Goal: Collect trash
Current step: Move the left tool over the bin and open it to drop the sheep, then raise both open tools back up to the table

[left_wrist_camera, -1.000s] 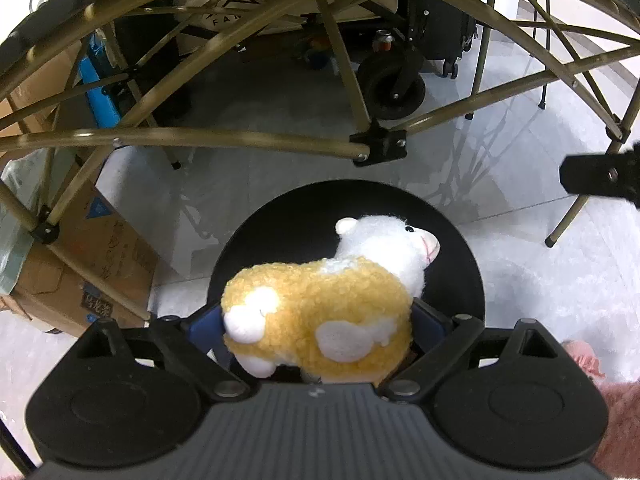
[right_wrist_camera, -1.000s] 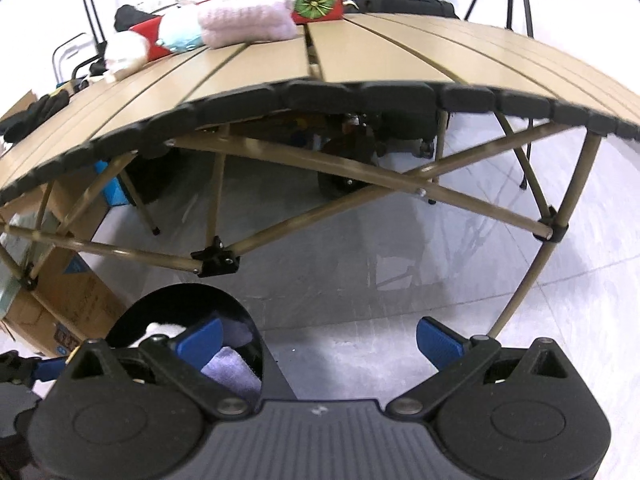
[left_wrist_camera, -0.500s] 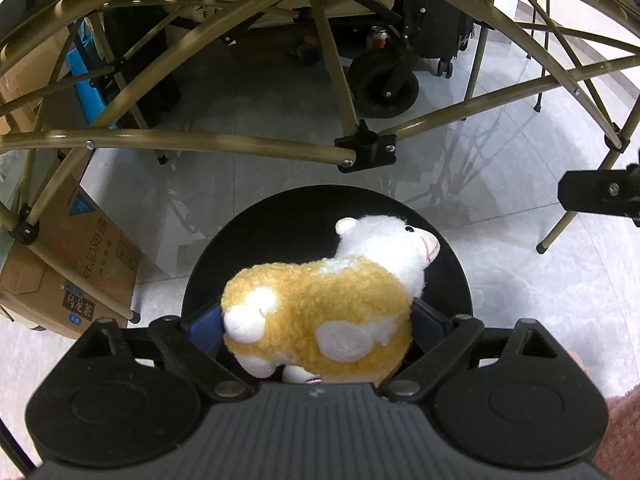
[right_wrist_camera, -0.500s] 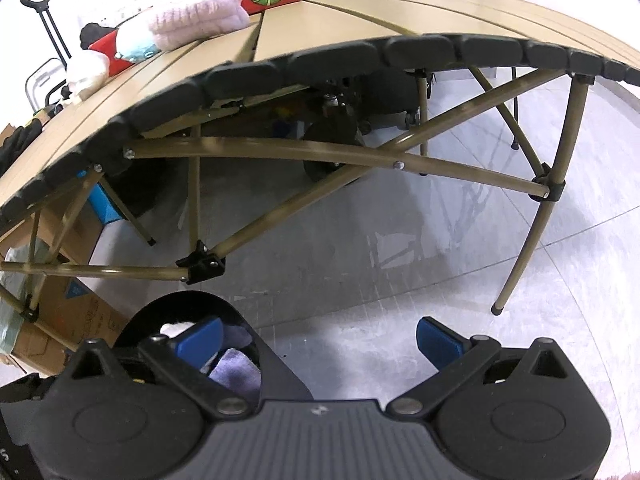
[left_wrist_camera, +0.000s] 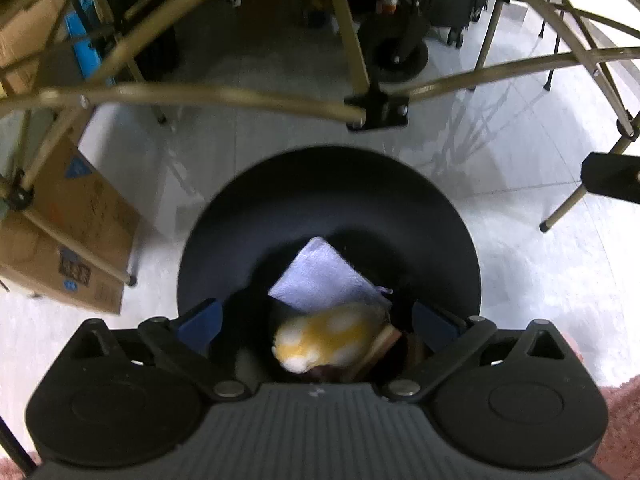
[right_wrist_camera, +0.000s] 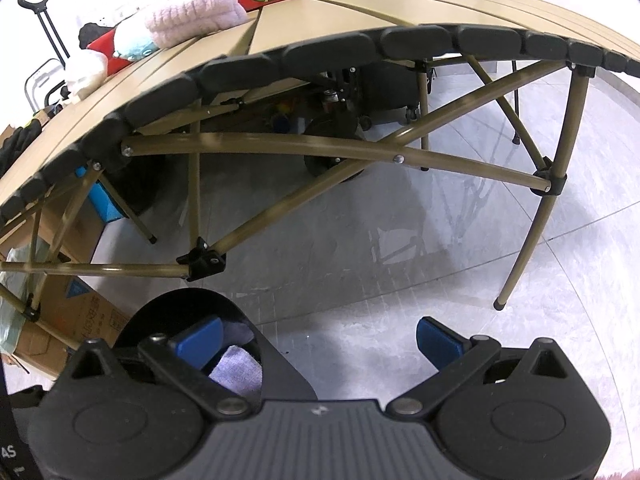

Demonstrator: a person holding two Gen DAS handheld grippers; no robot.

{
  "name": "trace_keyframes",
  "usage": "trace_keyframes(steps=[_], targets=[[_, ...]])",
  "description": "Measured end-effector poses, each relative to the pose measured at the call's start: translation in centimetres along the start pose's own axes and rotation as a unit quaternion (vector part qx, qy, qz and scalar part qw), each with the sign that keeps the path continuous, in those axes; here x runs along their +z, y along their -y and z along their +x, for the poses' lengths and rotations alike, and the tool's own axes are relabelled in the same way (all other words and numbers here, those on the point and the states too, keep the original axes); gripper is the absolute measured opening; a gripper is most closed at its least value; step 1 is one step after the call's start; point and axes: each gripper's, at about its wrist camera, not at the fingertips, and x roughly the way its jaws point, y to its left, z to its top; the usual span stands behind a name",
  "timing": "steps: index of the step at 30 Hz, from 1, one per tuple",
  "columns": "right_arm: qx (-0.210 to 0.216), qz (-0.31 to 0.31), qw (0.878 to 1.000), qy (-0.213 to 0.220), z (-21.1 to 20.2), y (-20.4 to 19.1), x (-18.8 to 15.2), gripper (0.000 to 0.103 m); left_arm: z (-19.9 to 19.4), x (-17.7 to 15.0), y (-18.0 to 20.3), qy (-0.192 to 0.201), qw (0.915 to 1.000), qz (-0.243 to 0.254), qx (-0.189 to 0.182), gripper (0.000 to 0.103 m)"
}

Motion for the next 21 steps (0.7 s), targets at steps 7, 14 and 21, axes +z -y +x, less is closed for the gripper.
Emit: trace_keyframes(steps=[7, 14, 21], targets=[[0.000, -0.002, 1.000, -0.001, 0.11, -0.16, -0.02, 0.103, 0.13, -0.10, -0.13, -0.014, 0.9999, 0.000, -0.003, 0.103], [0.001, -0.003, 1.000, -0.003, 0.18, -0.25, -0.04, 0.103, 0.17, -0.21, 0.05, -0.024, 0.9997, 0.005, -0.006, 0.103], [0.000, -0.002, 1.000, -0.002, 0.17, -0.24, -0.04, 0.103, 0.21, -0.42, 0.37, -0.042, 0.9990, 0.010, -0.013, 0.103]])
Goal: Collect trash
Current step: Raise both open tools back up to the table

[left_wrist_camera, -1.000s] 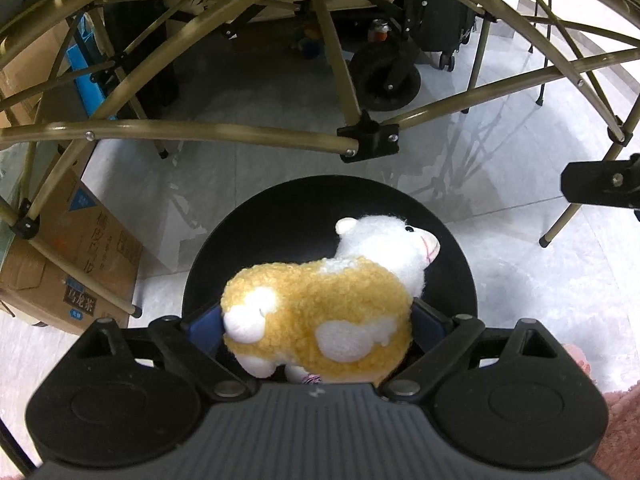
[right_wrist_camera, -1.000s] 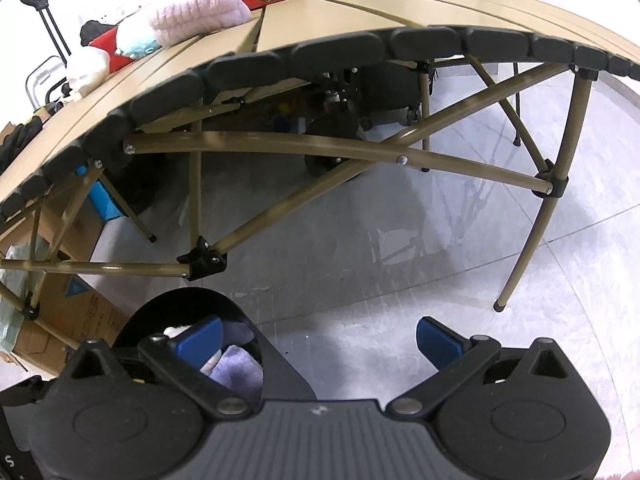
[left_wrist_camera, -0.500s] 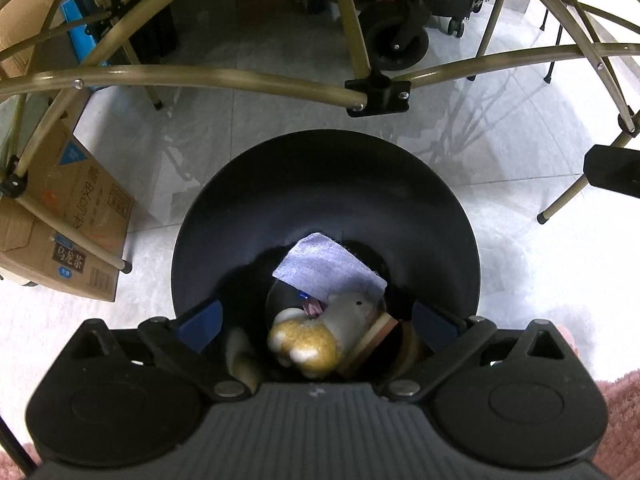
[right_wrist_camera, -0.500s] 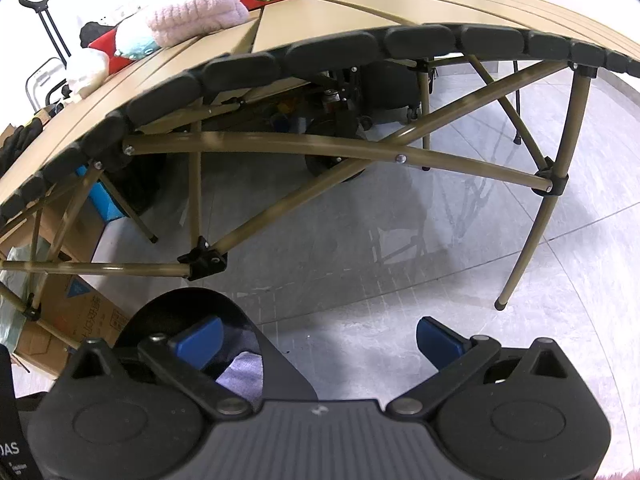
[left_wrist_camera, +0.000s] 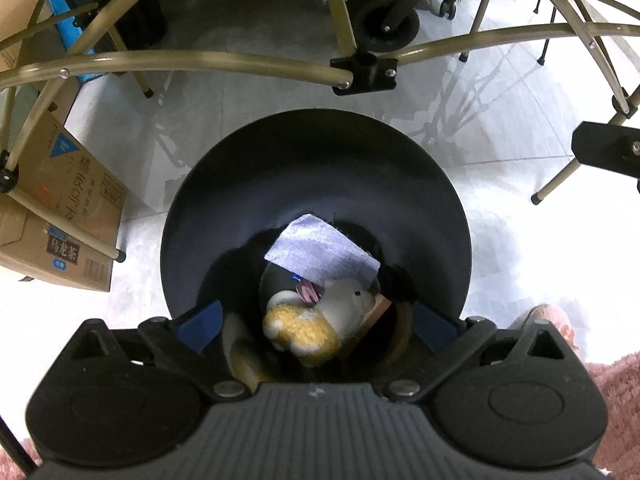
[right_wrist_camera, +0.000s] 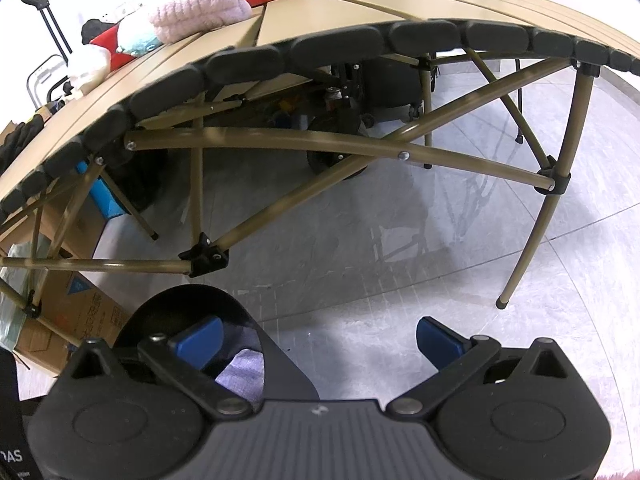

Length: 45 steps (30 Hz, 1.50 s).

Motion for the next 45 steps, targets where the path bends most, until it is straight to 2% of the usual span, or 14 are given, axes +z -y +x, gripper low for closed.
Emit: trace_keyframes(steps=[12, 15, 31, 39, 45], targets=[[0.007, -0.004, 1.000, -0.004, 0.0, -0.5, -0.4, 0.103, -1.1, -0.9, 0.2, -0.038, 0.9991, 0.013, 0.008, 0.103], [0.008, -0.007, 1.000, -0.003, -0.2, -0.6, -0.4, 0.103, -1.8, -1.1, 0.2, -0.038, 0.9991, 0.019, 0.007, 0.103], [0.024, -0.038, 0.999, 0.005, -2.6, -1.6, -0.5, 0.103, -7.0, -2.0, 0.2, 0.024, 0.9986, 0.046, 0.010, 0.103], [0.035, -0.050, 0.998, 0.016, -4.6, -2.2, -0.3, 0.103, -10.4, -2.4, -0.7, 0.064, 0.9974, 0.031, 0.015, 0.103], [0.045, -0.071, 0.995, 0.046, -7.6, -3.1, 0.1, 0.103, -13.6, -2.6, -1.3, 0.107, 0.9938, 0.019, 0.023, 0.103]])
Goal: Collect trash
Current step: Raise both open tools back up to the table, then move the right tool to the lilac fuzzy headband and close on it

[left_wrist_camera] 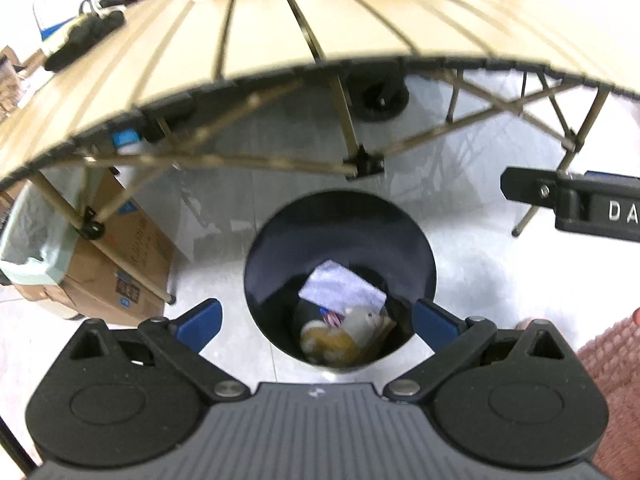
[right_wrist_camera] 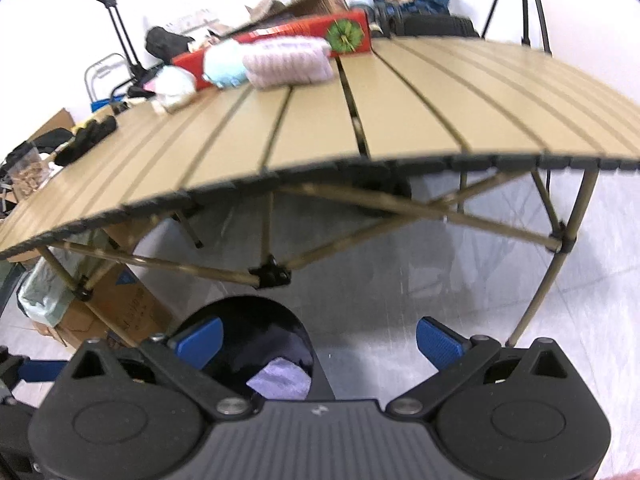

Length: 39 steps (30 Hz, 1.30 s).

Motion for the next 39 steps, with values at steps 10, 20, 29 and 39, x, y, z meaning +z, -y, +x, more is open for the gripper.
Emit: trace_keyframes(steps=[10, 20, 29, 39], targets=[[0.013, -0.030, 0.998, 0.059, -4.7, -1.4, 2.4, 0.103, -5.2, 1.3, -0.8, 0.072, 0.9973, -0.012, 0.010, 0.103], [0.021, -0.033, 0.991, 0.124, -6.7, -2.2, 6.6, 0.103, -8.4, 5.1, -2.8, 0.140, 0.9881, -0.065, 0.002, 0.103], [0.030, -0.029, 0.985, 0.165, -5.6, -2.9, 10.7, 0.103, -9.0, 9.3, -4.7, 0.185, 0.9767, -0.109, 0.003, 0.103], [0.039, -0.021, 0.980, 0.196, -1.9, -3.3, 14.5, 0.103, -6.7, 13.9, -7.5, 0.212, 0.9643, -0.157, 0.024, 0.103]])
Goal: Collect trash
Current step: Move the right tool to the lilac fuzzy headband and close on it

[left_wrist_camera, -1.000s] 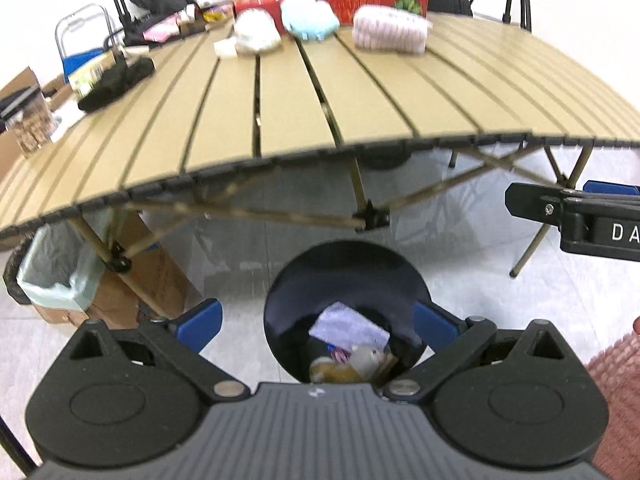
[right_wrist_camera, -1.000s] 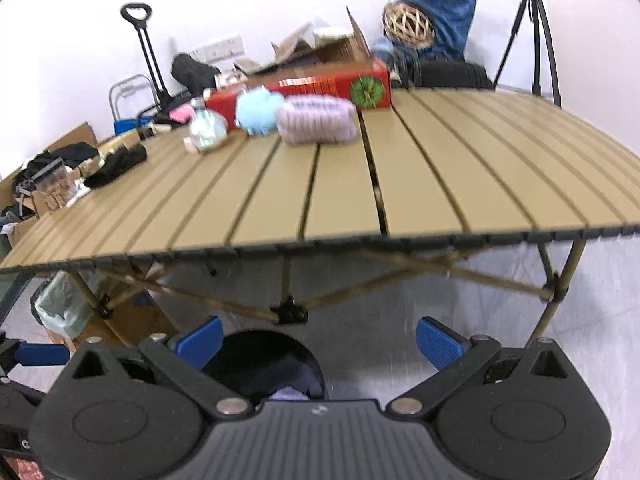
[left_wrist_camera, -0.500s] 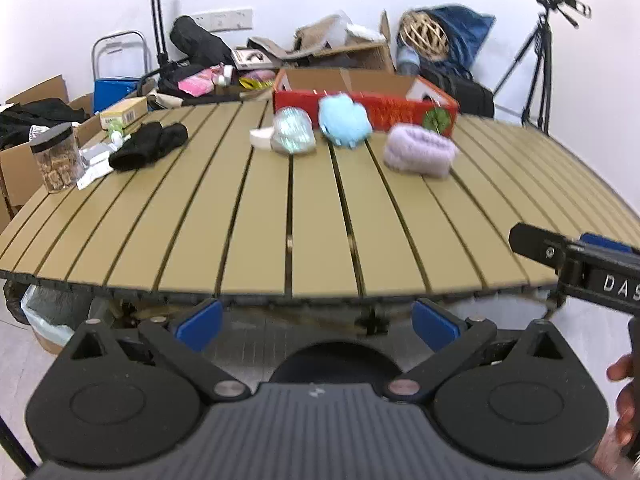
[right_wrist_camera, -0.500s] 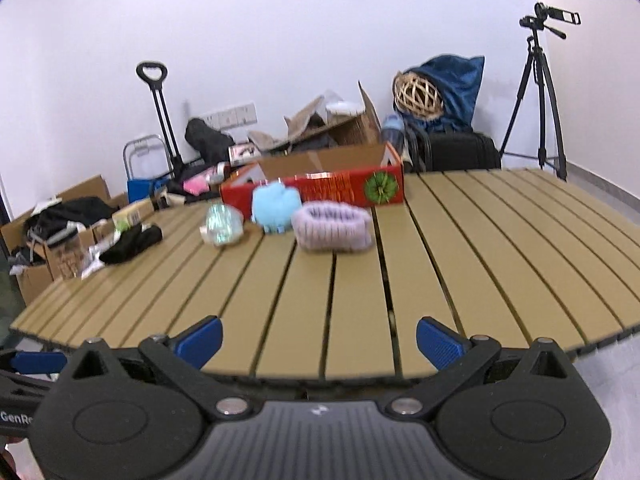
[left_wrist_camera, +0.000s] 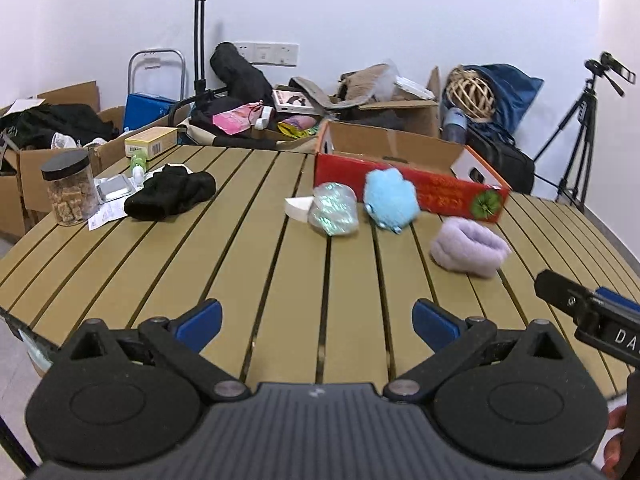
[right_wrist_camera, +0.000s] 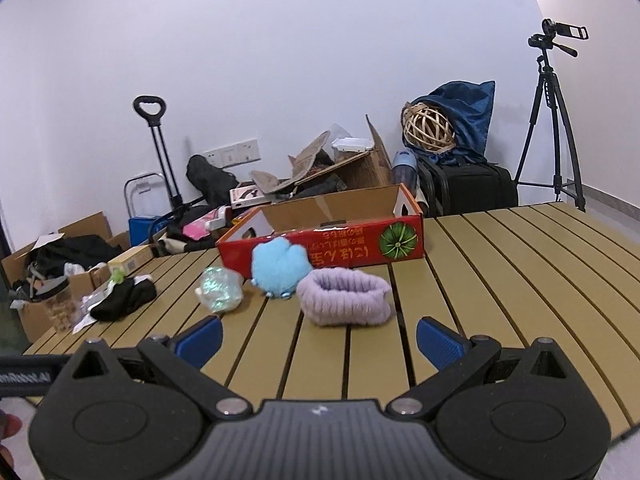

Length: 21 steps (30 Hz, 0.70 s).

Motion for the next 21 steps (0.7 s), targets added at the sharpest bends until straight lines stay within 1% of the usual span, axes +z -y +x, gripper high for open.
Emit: trace_keyframes(steps=[4, 6, 8, 10, 13, 16, 18, 21], targets=[[-0.015, 0.003, 1.000, 0.015, 2.6, 0.4, 0.2, 0.103, 1.4, 1.5, -0.2, 0.015, 0.9998, -0.005, 0.012, 0.103], [-0.021, 0.002, 1.000, 0.011, 4.1, 0.4, 0.4, 0.103, 2.0, 2.3, -0.3, 0.027, 0.9994, -0.008, 0.018, 0.103], [-0.019, 0.001, 1.000, 0.004, 5.5, 0.4, 0.6, 0.103, 2.6, 2.8, -0.3, 0.038, 0.9990, -0.011, 0.019, 0.103], [-0.018, -0.003, 1.000, -0.004, 7.0, 0.1, 0.8, 0.103, 3.6, 3.2, -0.3, 0.041, 0.9988, -0.013, 0.022, 0.103], [-0.025, -0.013, 1.000, -0.012, 9.1, -0.4, 0.9, 0.103, 5.0, 3.4, -0.5, 0.051, 0.9980, -0.021, 0.029, 0.103], [-0.032, -0.016, 0.999, -0.018, 11.0, -0.8, 1.0, 0.103, 6.4, 3.4, -0.8, 0.050, 0.9978, -0.030, 0.031, 0.103], [-0.039, -0.012, 0.999, -0.023, 12.3, -0.9, 1.2, 0.103, 7.2, 3.3, -0.9, 0.049, 0.9977, -0.034, 0.033, 0.103], [-0.062, 0.005, 0.997, -0.037, 14.2, -0.6, 1.4, 0.103, 7.9, 3.1, -1.1, 0.050, 0.9975, -0.035, 0.037, 0.103]])
